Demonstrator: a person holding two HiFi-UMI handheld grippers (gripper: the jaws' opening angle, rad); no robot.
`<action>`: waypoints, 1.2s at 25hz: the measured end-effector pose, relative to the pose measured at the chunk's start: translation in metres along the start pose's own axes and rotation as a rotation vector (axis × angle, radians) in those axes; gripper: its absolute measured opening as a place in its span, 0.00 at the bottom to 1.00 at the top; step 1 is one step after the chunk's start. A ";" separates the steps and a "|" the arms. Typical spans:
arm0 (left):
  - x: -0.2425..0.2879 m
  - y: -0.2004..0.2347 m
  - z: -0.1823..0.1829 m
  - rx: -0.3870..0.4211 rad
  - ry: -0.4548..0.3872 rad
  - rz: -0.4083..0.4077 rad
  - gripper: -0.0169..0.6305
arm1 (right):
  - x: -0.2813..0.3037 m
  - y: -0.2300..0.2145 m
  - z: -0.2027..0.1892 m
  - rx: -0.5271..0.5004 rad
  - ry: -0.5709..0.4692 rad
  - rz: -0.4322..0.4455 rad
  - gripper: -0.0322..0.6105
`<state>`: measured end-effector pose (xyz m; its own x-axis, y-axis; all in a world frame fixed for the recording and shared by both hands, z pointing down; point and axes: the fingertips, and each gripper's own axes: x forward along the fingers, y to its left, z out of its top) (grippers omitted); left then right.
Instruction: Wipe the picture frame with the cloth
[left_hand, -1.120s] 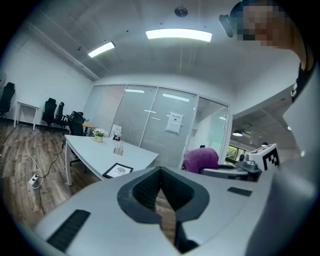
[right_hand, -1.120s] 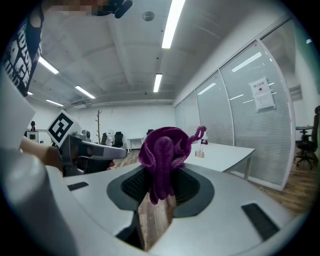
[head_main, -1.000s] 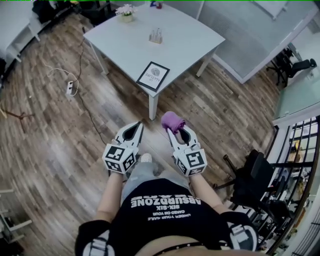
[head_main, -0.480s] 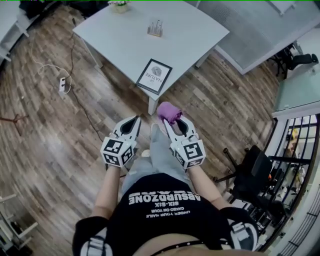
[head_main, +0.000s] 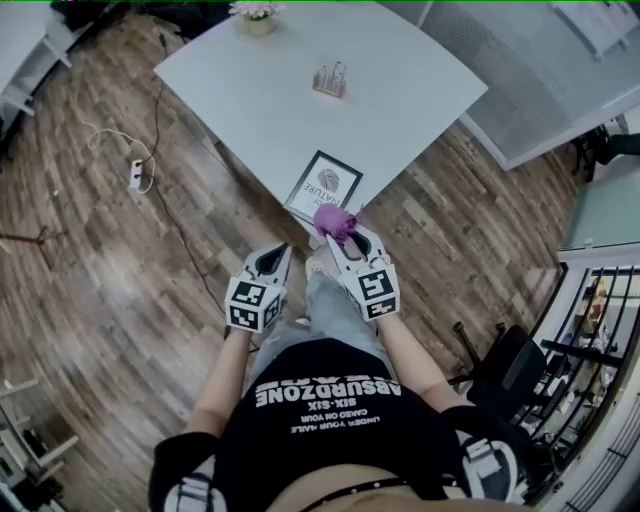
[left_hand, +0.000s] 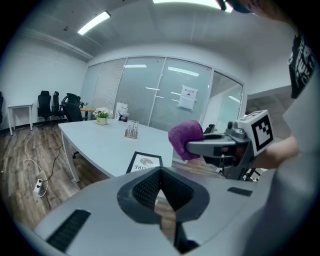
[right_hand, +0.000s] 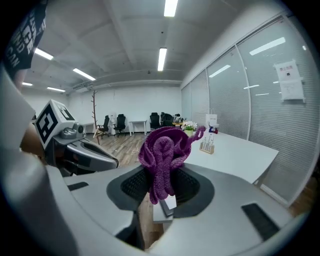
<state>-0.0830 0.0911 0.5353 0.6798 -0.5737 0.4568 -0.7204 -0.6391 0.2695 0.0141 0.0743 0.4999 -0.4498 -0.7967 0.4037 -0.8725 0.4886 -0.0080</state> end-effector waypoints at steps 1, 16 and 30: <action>0.010 0.007 0.001 0.005 0.010 0.010 0.05 | 0.013 -0.007 -0.001 -0.015 0.014 0.013 0.24; 0.114 0.078 -0.029 0.009 0.211 0.187 0.05 | 0.145 -0.020 -0.053 -0.242 0.253 0.348 0.24; 0.146 0.104 -0.061 0.051 0.427 0.256 0.05 | 0.183 -0.005 -0.102 -0.404 0.432 0.432 0.24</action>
<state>-0.0674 -0.0282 0.6815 0.3573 -0.4614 0.8121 -0.8421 -0.5352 0.0664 -0.0442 -0.0380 0.6673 -0.5500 -0.3325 0.7661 -0.4582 0.8871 0.0560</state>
